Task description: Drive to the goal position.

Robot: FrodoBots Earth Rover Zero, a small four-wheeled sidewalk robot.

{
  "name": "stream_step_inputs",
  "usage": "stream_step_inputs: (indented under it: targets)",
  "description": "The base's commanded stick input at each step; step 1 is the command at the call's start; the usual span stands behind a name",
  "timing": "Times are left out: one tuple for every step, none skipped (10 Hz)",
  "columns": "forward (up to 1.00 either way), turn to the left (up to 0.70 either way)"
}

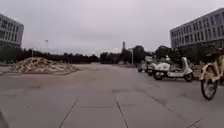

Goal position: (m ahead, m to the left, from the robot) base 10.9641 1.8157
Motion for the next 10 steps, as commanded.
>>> stream_step_inputs:
  targets:
    - [0.70, 0.00]
    - [0.70, 0.00]
    - [0.70, 0.00]
    - [0.70, 0.00]
    - [0.70, 0.00]
    - [0.70, 0.00]
    - [0.70, 0.00]
    - [0.70, 0.00]
    - [0.70, 0.00]
    - [0.70, 0.00]
